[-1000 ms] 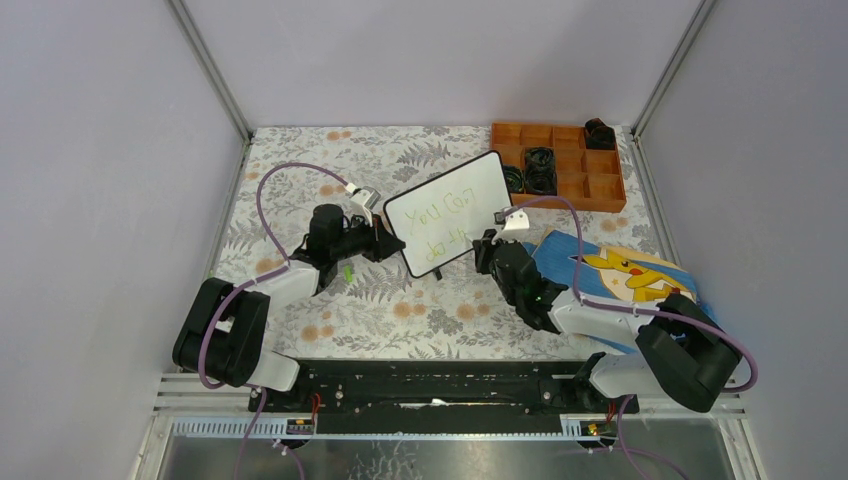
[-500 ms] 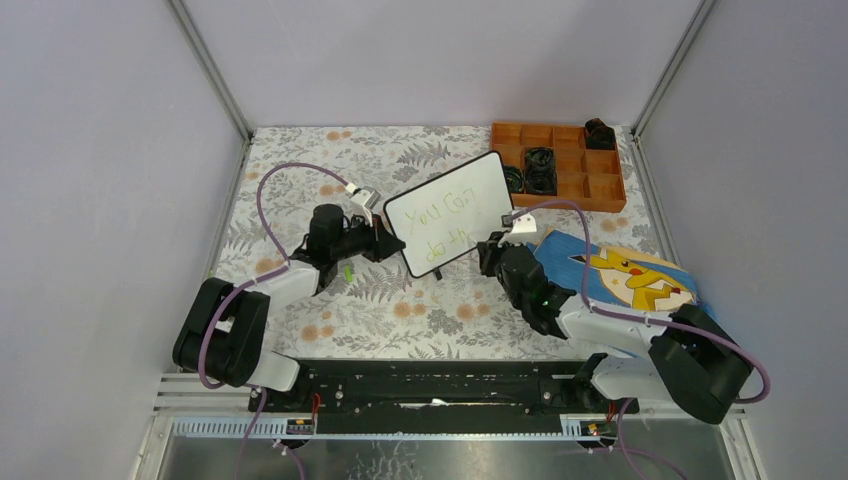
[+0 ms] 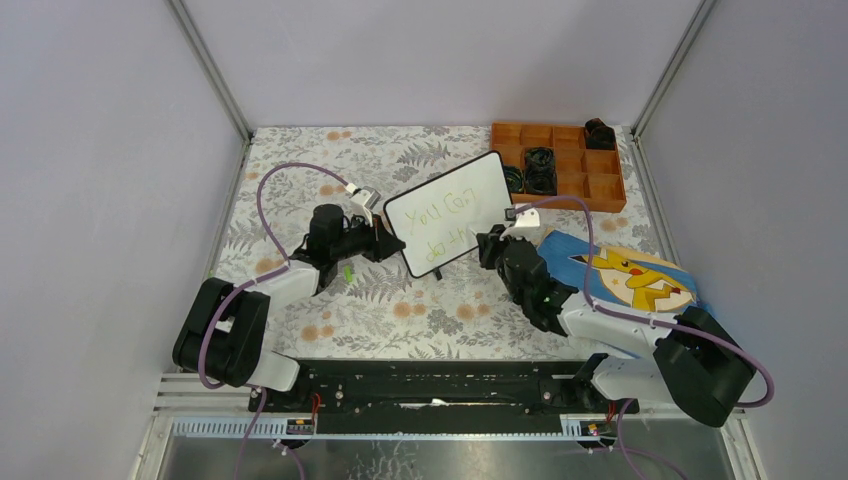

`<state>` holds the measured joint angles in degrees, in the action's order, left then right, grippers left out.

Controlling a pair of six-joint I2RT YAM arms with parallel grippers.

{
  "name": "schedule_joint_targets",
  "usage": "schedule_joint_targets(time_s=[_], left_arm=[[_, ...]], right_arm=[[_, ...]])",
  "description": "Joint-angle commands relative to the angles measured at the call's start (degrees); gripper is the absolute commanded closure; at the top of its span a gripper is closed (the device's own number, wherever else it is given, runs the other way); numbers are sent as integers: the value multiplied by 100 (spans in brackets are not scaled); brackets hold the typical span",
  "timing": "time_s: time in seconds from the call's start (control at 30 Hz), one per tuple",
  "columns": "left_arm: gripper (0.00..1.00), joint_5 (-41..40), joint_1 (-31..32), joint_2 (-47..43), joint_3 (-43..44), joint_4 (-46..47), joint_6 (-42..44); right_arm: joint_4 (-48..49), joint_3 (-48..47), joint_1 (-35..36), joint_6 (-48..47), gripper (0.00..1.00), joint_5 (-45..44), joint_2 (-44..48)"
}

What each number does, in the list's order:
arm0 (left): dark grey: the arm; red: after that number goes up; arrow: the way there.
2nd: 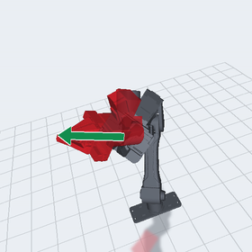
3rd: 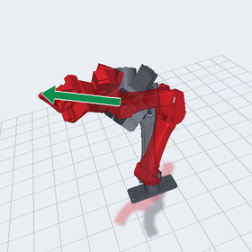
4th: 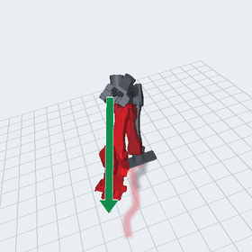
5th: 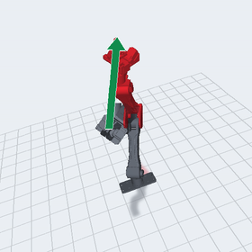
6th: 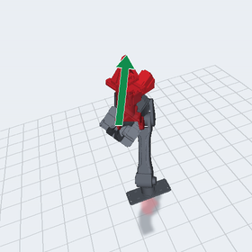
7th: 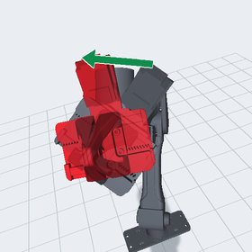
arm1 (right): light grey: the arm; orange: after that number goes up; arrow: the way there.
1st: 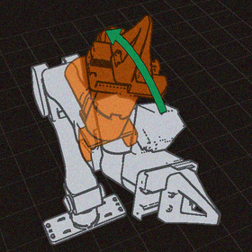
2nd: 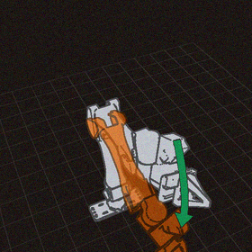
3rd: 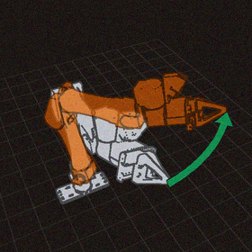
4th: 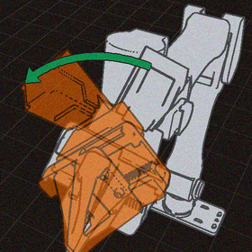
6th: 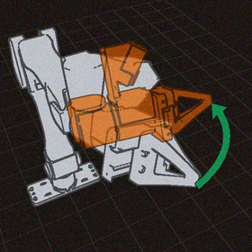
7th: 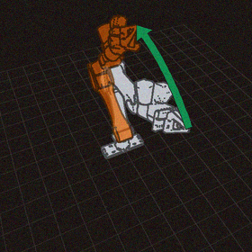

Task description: Write a sentence on the whiteboard

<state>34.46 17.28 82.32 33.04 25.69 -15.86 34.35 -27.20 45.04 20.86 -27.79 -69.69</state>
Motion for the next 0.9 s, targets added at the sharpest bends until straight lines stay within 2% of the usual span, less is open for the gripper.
schedule_joint_targets(time_s=[0.0, 0.87], left_arm=[[100, -486, 76, 201, -89, -759, 505], [100, -519, 83, 214, -79, -794, 522]], right_arm=[[407, -304, -56, 59, 100, -32, -107], [573, -394, -275, 21, 100, 75, -535]])
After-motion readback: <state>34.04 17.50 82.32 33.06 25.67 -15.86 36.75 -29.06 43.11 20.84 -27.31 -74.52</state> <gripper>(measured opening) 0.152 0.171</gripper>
